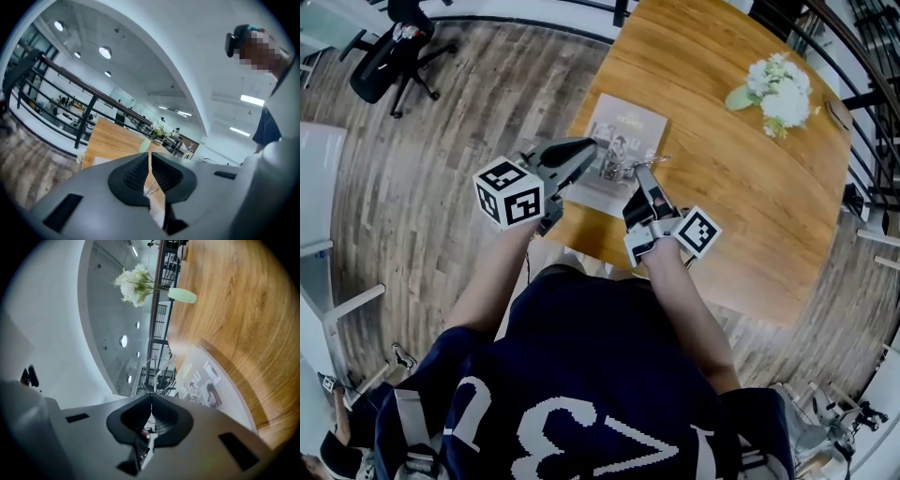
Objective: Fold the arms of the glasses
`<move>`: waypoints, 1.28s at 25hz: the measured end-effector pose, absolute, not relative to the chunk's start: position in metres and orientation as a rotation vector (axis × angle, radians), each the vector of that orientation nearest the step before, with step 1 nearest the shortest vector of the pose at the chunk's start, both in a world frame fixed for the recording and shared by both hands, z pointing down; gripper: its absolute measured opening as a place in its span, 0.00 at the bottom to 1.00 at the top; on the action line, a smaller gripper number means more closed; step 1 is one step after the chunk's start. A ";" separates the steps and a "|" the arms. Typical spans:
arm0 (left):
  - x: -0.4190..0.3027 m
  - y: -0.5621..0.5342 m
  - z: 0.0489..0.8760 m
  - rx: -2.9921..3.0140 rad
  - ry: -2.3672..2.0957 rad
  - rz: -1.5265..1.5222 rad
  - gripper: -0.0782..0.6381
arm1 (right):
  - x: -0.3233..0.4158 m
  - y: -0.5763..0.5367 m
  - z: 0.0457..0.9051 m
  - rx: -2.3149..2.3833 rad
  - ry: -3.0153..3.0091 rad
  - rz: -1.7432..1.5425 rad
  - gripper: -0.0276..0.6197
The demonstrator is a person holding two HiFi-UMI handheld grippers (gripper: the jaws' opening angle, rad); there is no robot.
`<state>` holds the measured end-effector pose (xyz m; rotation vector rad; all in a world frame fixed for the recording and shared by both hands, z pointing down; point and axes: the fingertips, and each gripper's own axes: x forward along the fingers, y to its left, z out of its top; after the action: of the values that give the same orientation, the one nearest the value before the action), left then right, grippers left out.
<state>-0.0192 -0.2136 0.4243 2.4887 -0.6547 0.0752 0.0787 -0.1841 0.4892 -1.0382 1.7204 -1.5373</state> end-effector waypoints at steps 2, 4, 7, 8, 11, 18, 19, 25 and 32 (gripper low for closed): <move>-0.026 -0.211 0.424 2.569 -0.750 0.135 0.15 | 0.076 -0.185 0.513 -1.100 1.673 -1.618 0.09; -0.029 -0.207 0.424 2.620 -0.803 0.179 0.15 | 0.072 -0.184 0.533 -1.156 1.623 -1.694 0.09; -0.032 -0.199 0.426 2.642 -0.824 0.208 0.15 | 0.067 -0.185 0.551 -1.191 1.549 -1.758 0.09; -0.033 -0.197 0.428 2.640 -0.827 0.214 0.15 | 0.066 -0.187 0.554 -1.196 1.519 -1.765 0.09; -0.040 -0.193 0.430 2.632 -0.847 0.224 0.15 | 0.066 -0.191 0.566 -1.225 1.433 -1.775 0.09; -0.055 -0.192 0.432 2.620 -0.900 0.210 0.15 | 0.069 -0.203 0.579 -1.230 1.343 -1.787 0.09; -0.056 -0.192 0.432 2.619 -0.907 0.207 0.15 | 0.070 -0.204 0.580 -1.235 1.339 -1.790 0.09; -0.058 -0.198 0.420 2.643 -0.960 0.176 0.15 | 0.069 -0.209 0.557 -1.204 1.496 -1.736 0.09; -0.053 -0.215 0.389 2.712 -1.053 0.123 0.15 | 0.087 -0.232 0.461 -1.290 2.008 -1.313 0.09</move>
<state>-0.0535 -0.2147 0.3895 2.7121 -1.0532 0.1227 0.0866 -0.2322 0.4611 -1.2899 2.0077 -1.3126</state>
